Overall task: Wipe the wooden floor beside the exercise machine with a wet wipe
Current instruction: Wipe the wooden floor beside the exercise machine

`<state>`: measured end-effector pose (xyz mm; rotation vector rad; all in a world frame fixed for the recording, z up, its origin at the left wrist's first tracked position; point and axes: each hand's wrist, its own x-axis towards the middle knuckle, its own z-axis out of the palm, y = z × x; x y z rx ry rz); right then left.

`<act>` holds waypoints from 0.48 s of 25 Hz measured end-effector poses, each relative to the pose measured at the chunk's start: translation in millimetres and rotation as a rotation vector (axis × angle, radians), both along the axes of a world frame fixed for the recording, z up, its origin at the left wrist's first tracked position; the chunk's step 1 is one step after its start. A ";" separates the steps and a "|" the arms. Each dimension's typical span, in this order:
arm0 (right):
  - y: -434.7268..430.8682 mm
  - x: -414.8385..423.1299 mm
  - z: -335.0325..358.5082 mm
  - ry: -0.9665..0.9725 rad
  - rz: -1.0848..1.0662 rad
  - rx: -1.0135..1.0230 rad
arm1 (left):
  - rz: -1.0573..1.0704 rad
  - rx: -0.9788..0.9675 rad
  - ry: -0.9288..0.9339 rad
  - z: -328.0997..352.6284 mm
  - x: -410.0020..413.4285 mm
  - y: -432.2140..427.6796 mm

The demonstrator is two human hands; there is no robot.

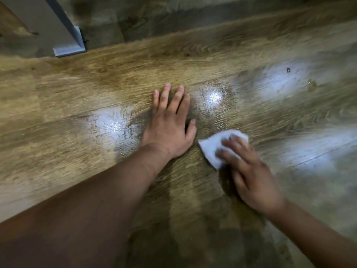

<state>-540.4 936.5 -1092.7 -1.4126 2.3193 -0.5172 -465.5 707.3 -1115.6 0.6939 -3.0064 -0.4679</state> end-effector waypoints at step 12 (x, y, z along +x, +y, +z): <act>-123.4 -74.2 -16.0 0.134 -0.016 -0.087 | -0.007 0.042 0.080 -4.7 1.9 -1.0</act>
